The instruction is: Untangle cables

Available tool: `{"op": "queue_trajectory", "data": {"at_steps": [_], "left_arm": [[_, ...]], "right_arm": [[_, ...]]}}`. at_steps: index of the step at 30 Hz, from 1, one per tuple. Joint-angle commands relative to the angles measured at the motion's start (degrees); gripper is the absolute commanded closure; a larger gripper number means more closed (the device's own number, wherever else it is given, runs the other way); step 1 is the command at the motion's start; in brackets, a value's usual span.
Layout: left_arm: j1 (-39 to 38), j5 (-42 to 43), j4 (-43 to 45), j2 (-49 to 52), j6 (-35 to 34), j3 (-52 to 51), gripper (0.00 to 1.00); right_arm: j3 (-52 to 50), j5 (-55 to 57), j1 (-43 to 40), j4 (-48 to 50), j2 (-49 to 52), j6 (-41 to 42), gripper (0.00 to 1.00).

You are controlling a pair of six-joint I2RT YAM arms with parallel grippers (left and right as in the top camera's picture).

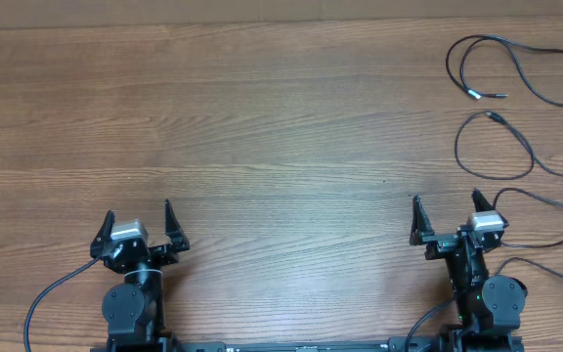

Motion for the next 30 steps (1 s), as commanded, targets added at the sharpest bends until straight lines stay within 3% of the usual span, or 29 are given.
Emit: {"op": "queue_trajectory", "data": {"at_steps": [1,30], "left_arm": [[0.22,1.03,-0.22,-0.57,0.02,-0.22,0.0],[0.22,0.98,-0.22,-0.57,3.06,-0.22,0.01]], "right_arm": [[-0.57,-0.28,-0.15,0.28,-0.68,-0.22,0.0],[-0.57,-0.31,-0.15,0.28,-0.68,-0.22,0.0]]}}
